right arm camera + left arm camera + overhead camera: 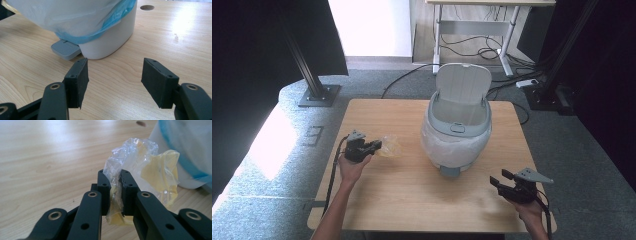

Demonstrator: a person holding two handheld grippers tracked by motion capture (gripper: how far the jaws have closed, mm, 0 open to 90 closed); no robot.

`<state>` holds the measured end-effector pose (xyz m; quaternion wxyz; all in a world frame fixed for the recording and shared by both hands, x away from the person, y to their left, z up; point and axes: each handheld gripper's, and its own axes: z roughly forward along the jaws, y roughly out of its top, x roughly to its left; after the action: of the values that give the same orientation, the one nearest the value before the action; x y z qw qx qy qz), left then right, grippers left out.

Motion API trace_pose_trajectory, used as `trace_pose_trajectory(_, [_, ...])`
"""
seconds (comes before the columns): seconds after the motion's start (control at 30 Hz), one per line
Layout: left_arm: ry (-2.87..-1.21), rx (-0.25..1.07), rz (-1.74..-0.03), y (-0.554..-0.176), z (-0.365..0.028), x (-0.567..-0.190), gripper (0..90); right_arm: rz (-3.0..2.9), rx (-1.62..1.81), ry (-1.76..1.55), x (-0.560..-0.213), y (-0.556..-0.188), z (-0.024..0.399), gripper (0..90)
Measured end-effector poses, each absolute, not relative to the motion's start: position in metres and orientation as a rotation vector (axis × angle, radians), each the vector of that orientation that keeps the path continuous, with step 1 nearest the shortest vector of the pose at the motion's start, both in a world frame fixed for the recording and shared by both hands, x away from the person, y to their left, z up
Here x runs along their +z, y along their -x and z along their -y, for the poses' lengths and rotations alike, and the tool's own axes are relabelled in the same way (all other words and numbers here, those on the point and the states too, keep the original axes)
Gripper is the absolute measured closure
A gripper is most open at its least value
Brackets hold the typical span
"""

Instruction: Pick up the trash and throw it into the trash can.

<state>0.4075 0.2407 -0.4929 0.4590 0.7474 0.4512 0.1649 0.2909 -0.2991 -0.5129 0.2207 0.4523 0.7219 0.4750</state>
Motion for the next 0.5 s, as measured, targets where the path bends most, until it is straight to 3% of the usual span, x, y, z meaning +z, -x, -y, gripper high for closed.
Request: trace_pose_trajectory(0.5, [-1.801, 0.44, -0.975, -0.388, -0.233, -0.446, 80.3, -2.001, 1.305, -1.264, -0.516, -0.292, 0.3, 38.1])
